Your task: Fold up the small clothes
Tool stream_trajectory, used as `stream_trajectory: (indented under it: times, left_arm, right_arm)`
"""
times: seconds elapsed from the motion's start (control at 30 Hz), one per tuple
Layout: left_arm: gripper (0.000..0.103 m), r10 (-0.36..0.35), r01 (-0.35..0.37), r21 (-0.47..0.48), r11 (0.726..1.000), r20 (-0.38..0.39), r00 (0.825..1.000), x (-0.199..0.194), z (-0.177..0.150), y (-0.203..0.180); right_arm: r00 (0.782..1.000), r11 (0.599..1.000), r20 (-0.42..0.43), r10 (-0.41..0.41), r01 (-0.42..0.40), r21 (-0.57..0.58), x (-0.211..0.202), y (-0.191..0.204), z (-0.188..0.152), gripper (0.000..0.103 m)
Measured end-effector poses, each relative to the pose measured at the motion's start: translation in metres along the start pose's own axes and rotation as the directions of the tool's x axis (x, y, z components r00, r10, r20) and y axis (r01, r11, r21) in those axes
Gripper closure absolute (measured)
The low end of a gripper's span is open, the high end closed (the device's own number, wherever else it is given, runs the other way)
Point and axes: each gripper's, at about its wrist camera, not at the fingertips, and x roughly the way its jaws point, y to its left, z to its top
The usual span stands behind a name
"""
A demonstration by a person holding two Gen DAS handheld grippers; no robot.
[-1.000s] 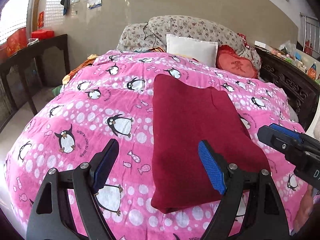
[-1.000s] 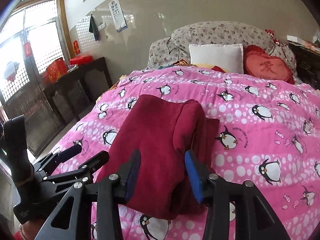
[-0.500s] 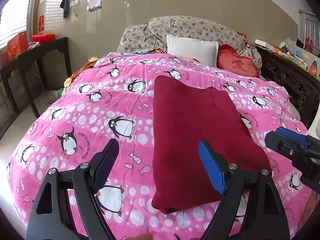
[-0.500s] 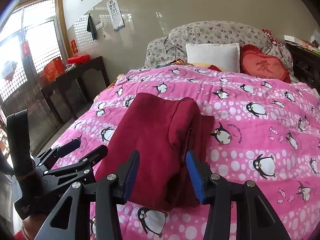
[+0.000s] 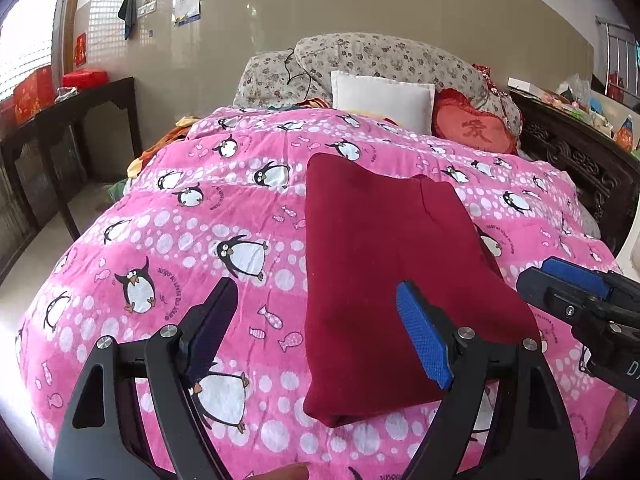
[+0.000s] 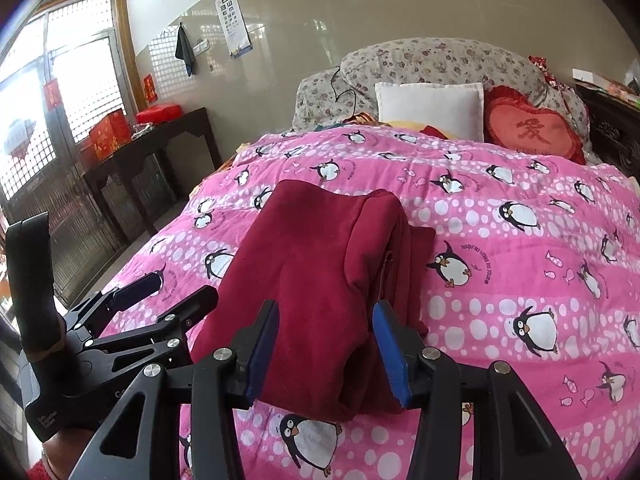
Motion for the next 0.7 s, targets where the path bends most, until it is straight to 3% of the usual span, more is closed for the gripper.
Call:
stream_trajectory:
  times: [0.7]
  left_arm:
    - [0.021,-0.011,0.011,0.034,0.999,0.004,1.0,0.0028,0.0036,-0.0098]
  right_arm:
    - [1.0,1.0,-0.018,-0.019,0.02,0.022,0.0064,-0.007,-0.0023,0.056]
